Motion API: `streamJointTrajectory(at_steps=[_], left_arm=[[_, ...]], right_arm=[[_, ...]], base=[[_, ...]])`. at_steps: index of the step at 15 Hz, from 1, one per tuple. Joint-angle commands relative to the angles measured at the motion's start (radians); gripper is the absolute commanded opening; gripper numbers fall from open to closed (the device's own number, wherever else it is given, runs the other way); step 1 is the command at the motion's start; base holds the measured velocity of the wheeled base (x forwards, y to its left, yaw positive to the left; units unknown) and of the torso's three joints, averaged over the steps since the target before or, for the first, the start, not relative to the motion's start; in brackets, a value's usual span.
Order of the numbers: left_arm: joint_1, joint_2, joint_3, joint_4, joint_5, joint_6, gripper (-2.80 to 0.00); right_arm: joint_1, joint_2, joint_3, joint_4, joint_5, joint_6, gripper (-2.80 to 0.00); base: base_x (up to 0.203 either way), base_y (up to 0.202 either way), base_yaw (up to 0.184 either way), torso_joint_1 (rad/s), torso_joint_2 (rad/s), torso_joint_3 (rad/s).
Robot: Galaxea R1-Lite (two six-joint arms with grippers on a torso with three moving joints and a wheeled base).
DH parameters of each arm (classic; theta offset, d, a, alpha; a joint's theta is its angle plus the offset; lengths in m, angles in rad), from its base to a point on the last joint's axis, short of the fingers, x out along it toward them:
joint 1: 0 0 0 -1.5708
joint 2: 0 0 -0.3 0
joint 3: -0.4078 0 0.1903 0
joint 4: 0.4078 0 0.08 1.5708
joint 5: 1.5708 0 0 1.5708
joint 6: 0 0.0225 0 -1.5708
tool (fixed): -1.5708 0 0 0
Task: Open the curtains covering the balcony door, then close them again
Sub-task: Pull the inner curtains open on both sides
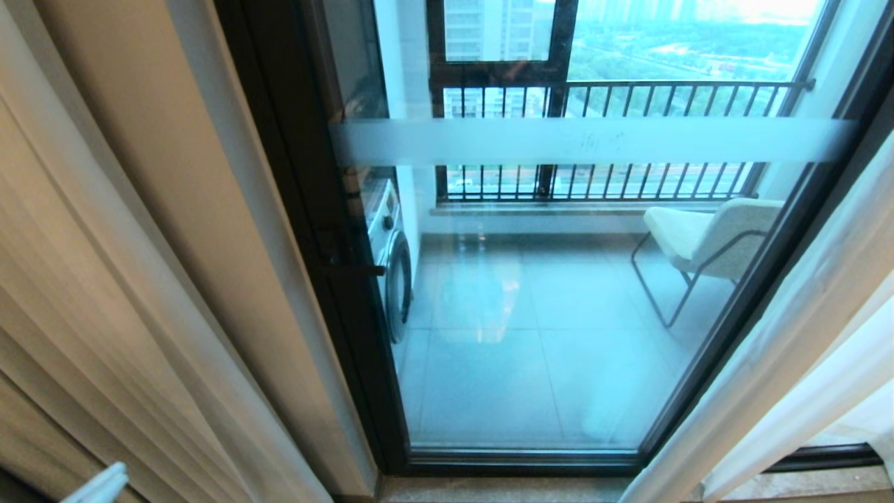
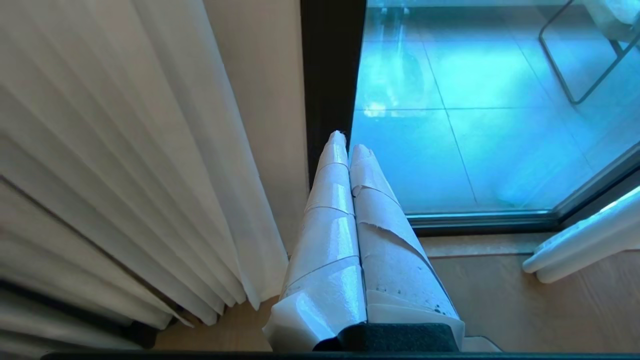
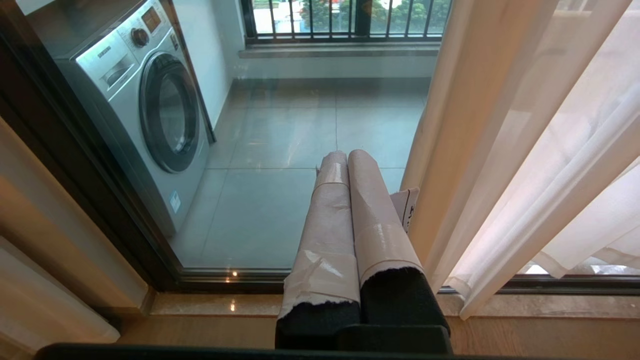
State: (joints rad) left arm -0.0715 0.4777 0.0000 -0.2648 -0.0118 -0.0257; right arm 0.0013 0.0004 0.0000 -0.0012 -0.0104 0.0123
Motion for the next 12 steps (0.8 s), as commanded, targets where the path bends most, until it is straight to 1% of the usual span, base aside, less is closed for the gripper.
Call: streamJointTrajectory(at_steps=[1, 3, 5, 8, 10, 12], left_arm=[[-0.018, -0.169, 0.0, 0.068, 0.013, -0.001, -2.8], [-0.021, -0.194, 0.0, 0.145, 0.019, 0.005, -2.8], [0.009, -0.181, 0.0, 0.158, -0.012, 0.012, -2.8], [0.007, -0.156, 0.0, 0.19, -0.019, 0.006, -2.8], [0.014, -0.199, 0.0, 0.206, -0.012, -0.007, -2.8], [0.042, -0.258, 0.0, 0.209, -0.009, -0.026, -2.8]], right_arm=[[0.0, 0.0, 0.0, 0.0, 0.0, 0.0, -2.8], [0.0, 0.0, 0.0, 0.0, 0.0, 0.0, -2.8], [0.0, 0.0, 0.0, 0.0, 0.0, 0.0, -2.8], [0.0, 0.0, 0.0, 0.0, 0.0, 0.0, -2.8], [0.0, 0.0, 0.0, 0.0, 0.0, 0.0, -2.8], [0.0, 0.0, 0.0, 0.0, 0.0, 0.0, -2.8]], base=[[0.0, 0.0, 0.0, 0.0, 0.0, 0.0], [0.0, 0.0, 0.0, 0.0, 0.0, 0.0], [0.0, 0.0, 0.0, 0.0, 0.0, 0.0], [0.0, 0.0, 0.0, 0.0, 0.0, 0.0], [0.0, 0.0, 0.0, 0.0, 0.0, 0.0], [0.0, 0.0, 0.0, 0.0, 0.0, 0.0]])
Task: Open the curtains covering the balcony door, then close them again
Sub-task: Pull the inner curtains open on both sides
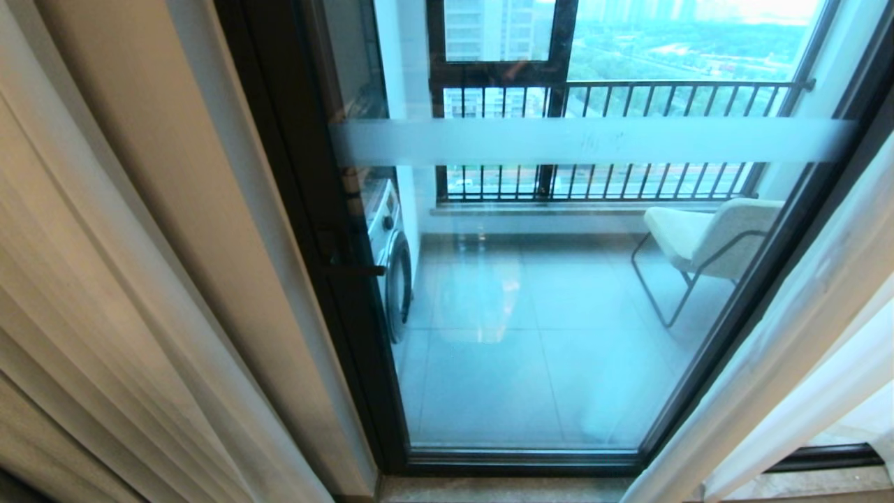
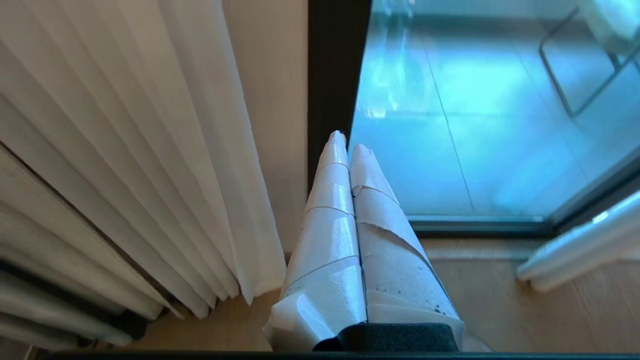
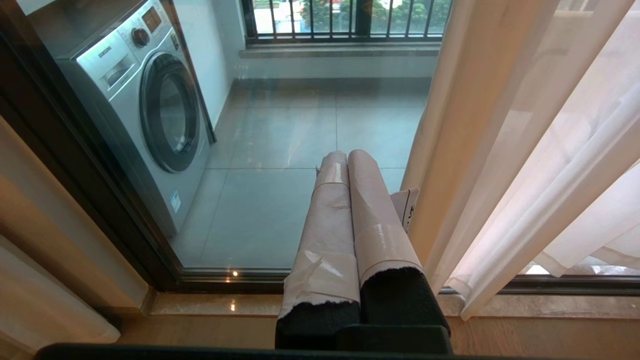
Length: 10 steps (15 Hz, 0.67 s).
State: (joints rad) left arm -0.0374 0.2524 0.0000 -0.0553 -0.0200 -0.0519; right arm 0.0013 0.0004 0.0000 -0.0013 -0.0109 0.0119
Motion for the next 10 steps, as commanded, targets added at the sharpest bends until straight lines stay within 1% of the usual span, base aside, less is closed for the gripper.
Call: streamJointTrajectory(at_steps=[1, 4, 6, 10], left_arm=[[0.019, -0.077, 0.0, 0.0, 0.001, -0.003, -2.8], [0.034, -0.238, 0.0, 0.024, 0.041, -0.005, -2.8], [0.037, -0.251, 0.0, 0.035, 0.055, -0.008, -2.8], [0.037, -0.252, -0.001, 0.041, 0.055, -0.01, -2.8]], right_arm=[[0.0, 0.0, 0.0, 0.0, 0.0, 0.0, -2.8], [0.0, 0.0, 0.0, 0.0, 0.0, 0.0, -2.8], [0.0, 0.0, 0.0, 0.0, 0.0, 0.0, -2.8], [-0.001, 0.0, 0.0, 0.0, 0.0, 0.0, -2.8]], base=[[0.0, 0.0, 0.0, 0.0, 0.0, 0.0], [0.0, 0.0, 0.0, 0.0, 0.0, 0.0], [0.0, 0.0, 0.0, 0.0, 0.0, 0.0], [0.0, 0.0, 0.0, 0.0, 0.0, 0.0]])
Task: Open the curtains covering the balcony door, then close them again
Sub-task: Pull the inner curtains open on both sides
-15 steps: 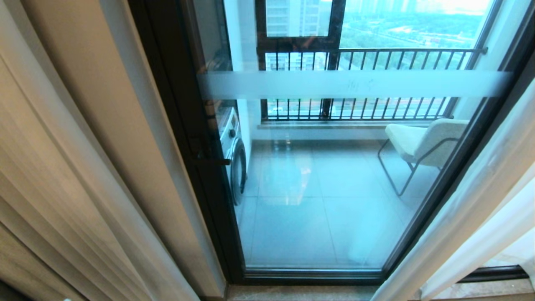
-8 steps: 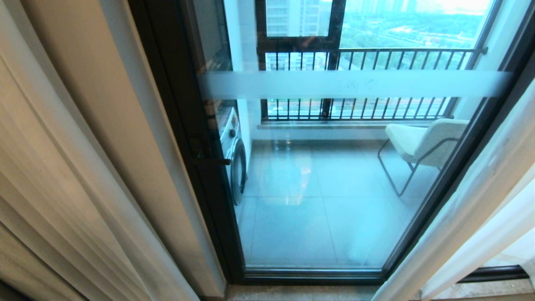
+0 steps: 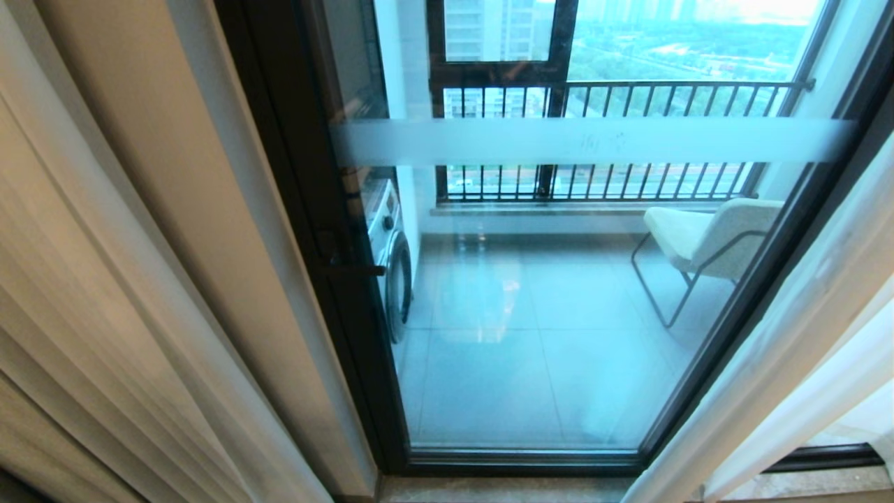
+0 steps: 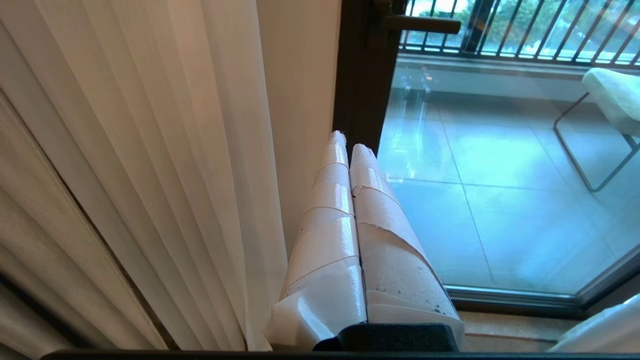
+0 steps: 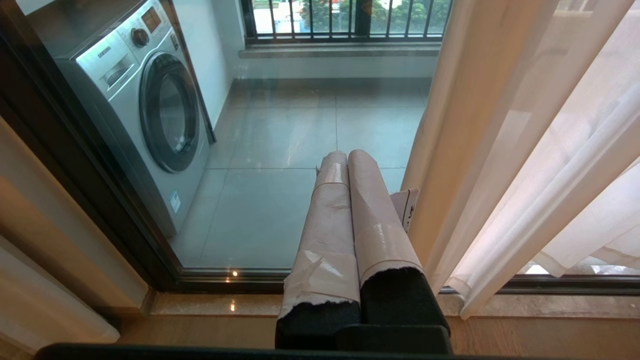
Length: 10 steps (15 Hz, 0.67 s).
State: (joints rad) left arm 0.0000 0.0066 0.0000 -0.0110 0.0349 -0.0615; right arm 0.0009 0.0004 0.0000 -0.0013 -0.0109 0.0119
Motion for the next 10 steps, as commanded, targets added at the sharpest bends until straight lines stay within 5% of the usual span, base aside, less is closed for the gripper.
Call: streamJointTrajectory(at_steps=[1, 10], left_arm=[[0.0, -0.007, 0.0, -0.007, 0.0, 0.0, -2.8], [0.0, -0.007, 0.0, 0.016, -0.02, 0.1, -2.8]], right_arm=[[0.001, 0.0, 0.0, 0.0, 0.0, 0.0, -2.8], [0.001, 0.0, 0.0, 0.0, 0.0, 0.0, -2.8]], base=[[0.0, 0.0, 0.0, 0.0, 0.0, 0.0], [0.0, 0.0, 0.0, 0.0, 0.0, 0.0]])
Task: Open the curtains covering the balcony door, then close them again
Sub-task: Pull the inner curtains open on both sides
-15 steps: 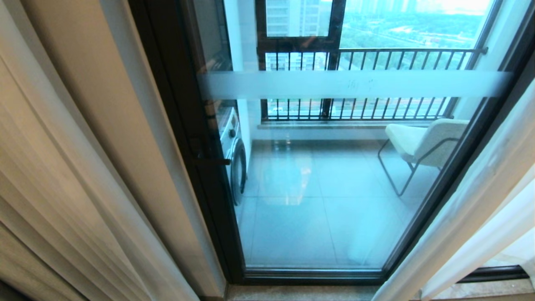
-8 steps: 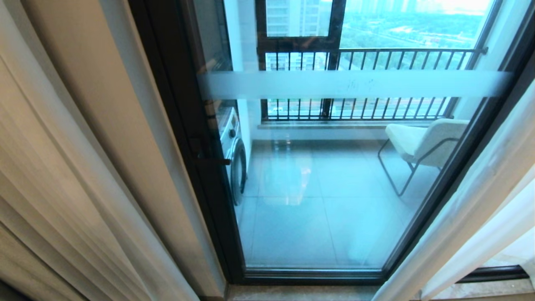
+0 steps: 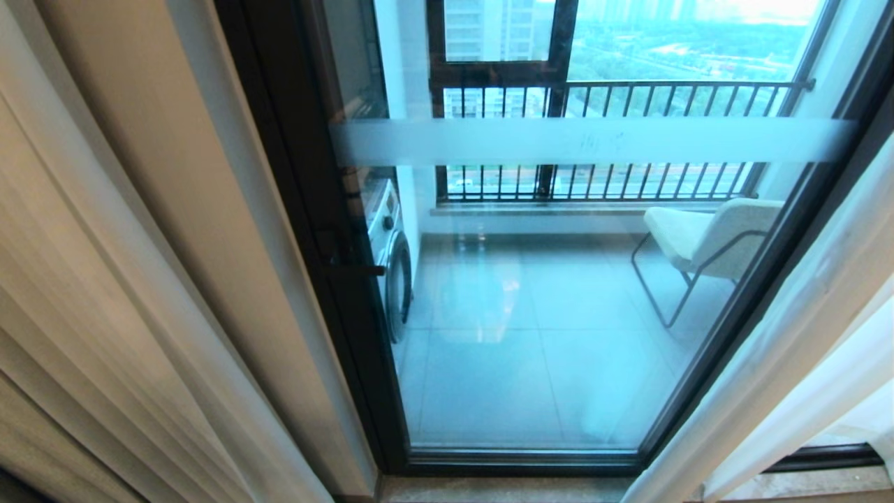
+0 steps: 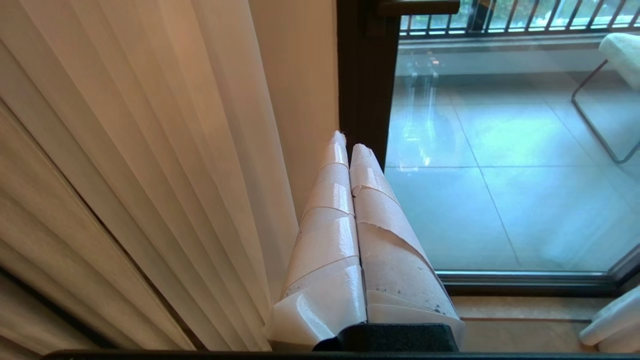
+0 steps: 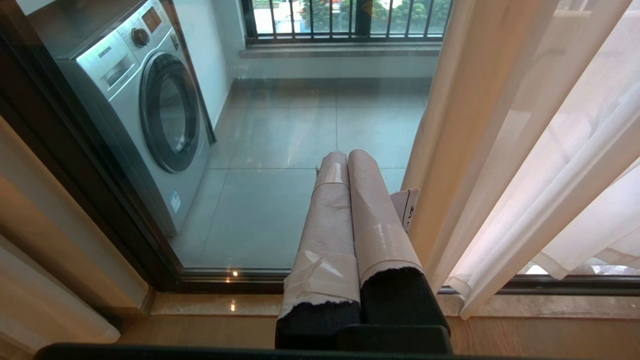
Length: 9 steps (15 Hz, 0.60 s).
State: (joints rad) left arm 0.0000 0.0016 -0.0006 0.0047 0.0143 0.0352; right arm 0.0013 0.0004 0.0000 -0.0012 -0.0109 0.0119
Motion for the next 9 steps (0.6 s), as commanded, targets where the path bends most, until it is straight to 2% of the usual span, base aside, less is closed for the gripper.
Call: streamJointTrajectory(at_steps=[1, 9], left_arm=[[0.0, -0.002, 0.001, 0.0, 0.001, -0.009, -2.8], [0.0, -0.002, 0.001, 0.0, 0.001, -0.012, -2.8]], right_arm=[[0.0, 0.0, 0.0, 0.0, 0.0, 0.0, -2.8], [0.0, 0.0, 0.0, 0.0, 0.0, 0.0, -2.8]], base=[[0.0, 0.0, 0.0, 0.0, 0.0, 0.0], [0.0, 0.0, 0.0, 0.0, 0.0, 0.0]])
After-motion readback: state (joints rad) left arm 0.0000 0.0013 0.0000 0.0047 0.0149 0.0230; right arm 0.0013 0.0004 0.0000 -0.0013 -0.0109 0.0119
